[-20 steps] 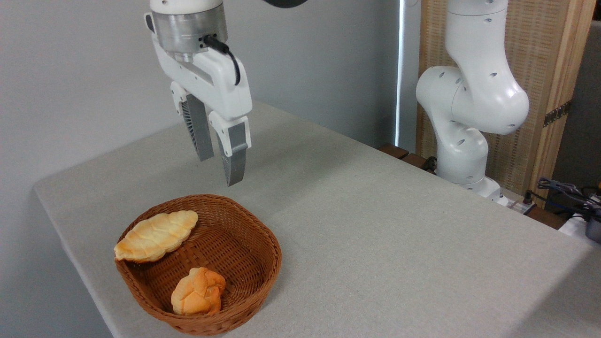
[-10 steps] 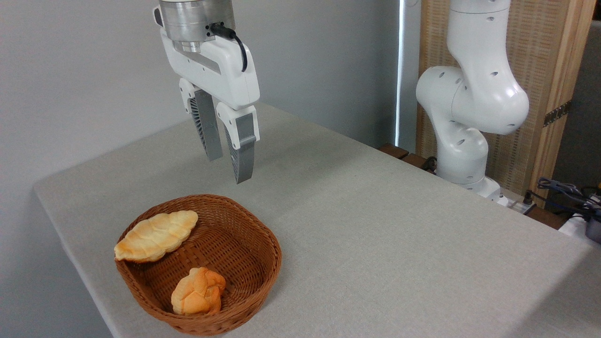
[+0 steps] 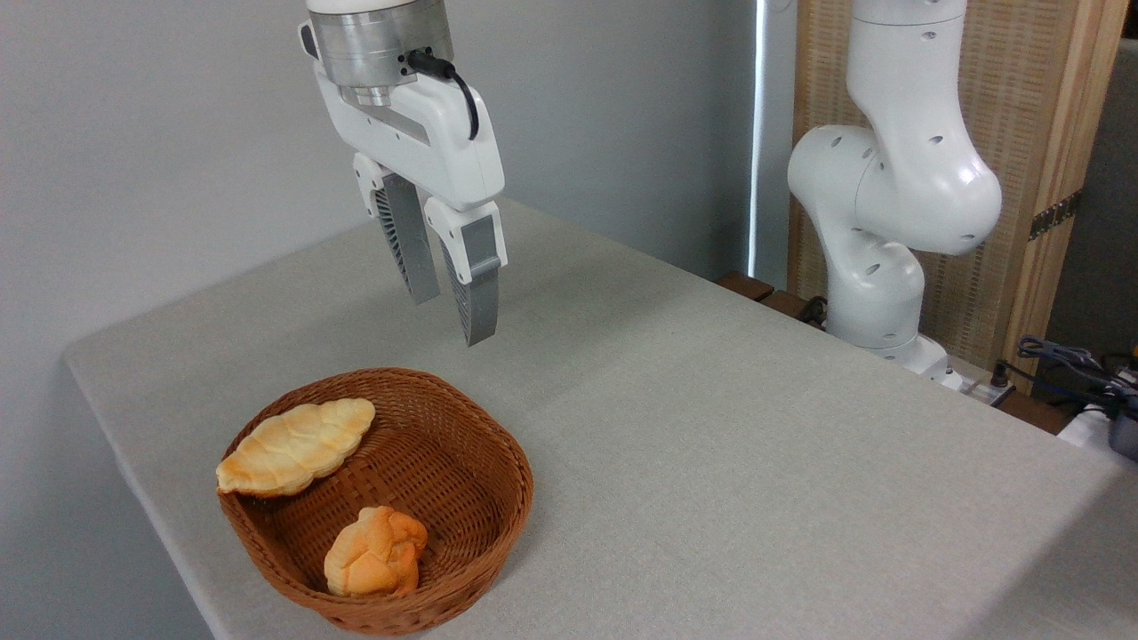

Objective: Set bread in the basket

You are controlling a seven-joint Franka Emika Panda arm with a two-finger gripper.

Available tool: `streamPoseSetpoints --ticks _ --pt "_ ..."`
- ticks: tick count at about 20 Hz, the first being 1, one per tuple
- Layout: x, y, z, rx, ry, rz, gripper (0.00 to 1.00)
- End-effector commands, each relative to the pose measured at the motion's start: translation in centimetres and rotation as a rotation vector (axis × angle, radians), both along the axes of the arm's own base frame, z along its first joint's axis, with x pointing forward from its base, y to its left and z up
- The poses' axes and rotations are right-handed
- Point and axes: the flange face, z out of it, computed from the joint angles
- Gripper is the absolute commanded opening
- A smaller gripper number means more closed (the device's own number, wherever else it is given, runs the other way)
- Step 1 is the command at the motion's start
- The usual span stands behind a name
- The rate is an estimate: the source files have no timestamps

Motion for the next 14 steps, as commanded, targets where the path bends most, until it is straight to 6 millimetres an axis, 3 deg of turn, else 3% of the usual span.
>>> streamPoseSetpoints --ticks 1,14 --pt "-0.86 0.20 0.42 0.004 0.011 0.029 1.00" --pt "-0.85 0.17 0.44 -0.007 0.012 0.071 1.00"
